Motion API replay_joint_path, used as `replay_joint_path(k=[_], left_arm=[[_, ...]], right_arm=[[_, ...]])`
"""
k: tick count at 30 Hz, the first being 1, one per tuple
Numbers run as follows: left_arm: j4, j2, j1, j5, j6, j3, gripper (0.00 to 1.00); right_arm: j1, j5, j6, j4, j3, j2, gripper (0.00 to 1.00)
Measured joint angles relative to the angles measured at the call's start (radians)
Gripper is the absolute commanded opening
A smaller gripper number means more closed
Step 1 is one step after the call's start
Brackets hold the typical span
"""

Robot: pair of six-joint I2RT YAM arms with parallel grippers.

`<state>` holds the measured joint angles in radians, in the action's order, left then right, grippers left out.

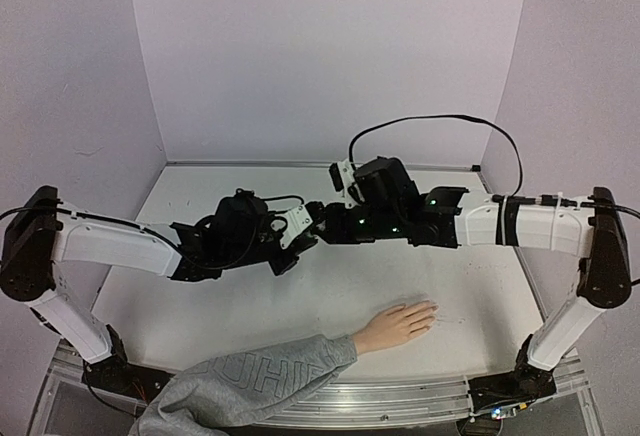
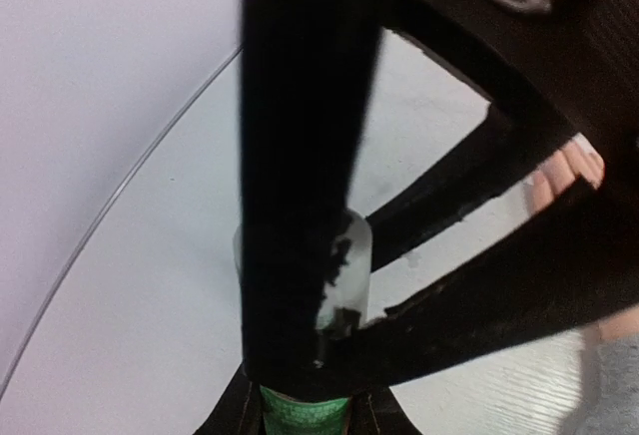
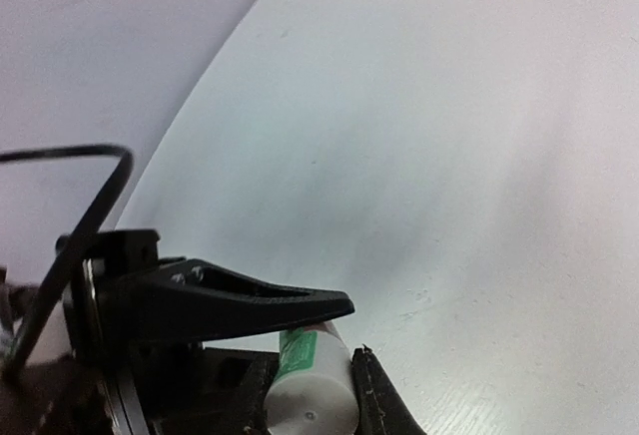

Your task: Paint the nails

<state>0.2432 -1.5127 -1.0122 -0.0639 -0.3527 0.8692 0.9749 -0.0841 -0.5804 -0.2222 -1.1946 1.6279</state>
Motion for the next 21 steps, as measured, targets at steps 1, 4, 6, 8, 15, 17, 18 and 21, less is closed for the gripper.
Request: replay_joint_path(k=[1,4,6,8,15,17,18,21], left_arm=[[0.024,-0.031,-0.003,-0.024,-0.015,0.011,0.00],[0.113,-0.088,-0.013,-0.081,-0.020,0.032,0.00],[0.166,-0.097,-0.021,-0.128,-0.019,0.041,0.00],[0.227,-0.097,-0.037,-0.185,-0.024,0.042,0.00],[0.324,-0.089,-0.084,-0.267,0.053,0.026,0.00],[0.335,-0.066,-0.098,-0.282,0.099,0.016,0.00],[0.331,-0.052,-0.100,-0.281,0.118,0.010,0.00],[0.303,-0.003,-0.093,-0.262,0.190,0.000,0.00]], right_arm=[[0.010,0.065,-0.054,0.015,-0.006,0.004,0.00],[0.024,0.197,-0.157,0.074,-0.047,0.010,0.04],[0.029,0.247,-0.180,0.084,-0.078,0.007,0.07],[0.037,0.282,-0.190,0.084,-0.089,-0.010,0.13],[0.061,0.306,-0.171,0.093,-0.090,-0.051,0.63],[0.069,0.299,-0.155,0.095,-0.087,-0.057,0.79],[0.071,0.295,-0.142,0.097,-0.083,-0.067,0.85],[0.073,0.262,-0.103,0.103,-0.081,-0.104,0.93]])
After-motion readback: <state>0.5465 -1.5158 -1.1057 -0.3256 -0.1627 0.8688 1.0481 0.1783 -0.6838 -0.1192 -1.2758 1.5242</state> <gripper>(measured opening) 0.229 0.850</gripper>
